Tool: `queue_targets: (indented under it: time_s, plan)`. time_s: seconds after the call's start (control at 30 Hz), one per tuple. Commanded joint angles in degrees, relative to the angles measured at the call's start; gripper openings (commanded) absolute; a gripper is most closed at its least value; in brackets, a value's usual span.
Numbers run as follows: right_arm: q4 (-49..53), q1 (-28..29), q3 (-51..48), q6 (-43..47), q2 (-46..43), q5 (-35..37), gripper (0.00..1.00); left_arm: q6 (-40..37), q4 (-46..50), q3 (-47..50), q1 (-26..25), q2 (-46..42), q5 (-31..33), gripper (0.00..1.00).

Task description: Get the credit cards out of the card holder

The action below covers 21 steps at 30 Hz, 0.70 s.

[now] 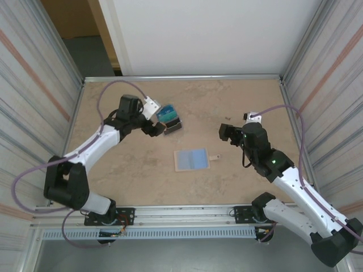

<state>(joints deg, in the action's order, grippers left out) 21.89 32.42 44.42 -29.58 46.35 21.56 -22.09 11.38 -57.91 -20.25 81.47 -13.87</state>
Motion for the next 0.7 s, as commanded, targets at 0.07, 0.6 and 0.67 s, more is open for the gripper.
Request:
queue_targets:
  time_s: [0.07, 0.6, 0.67]
  plan:
    - [1.4, -0.43, -2.33, 0.34, -2.52, 7.83, 0.98, 8.3, -8.56, 10.14, 0.03, -10.85, 14.59, 0.99]
    - [-9.44, -3.33, -10.86, 11.27, 2.61, 17.12, 0.98, 16.88, -30.45, 37.27, 2.11, -25.07, 37.2, 0.99]
    - [-13.2, -4.69, -11.97, 13.6, 3.76, 16.06, 0.98, 17.03, -34.06, 38.79, 4.16, -23.9, 33.93, 0.99]
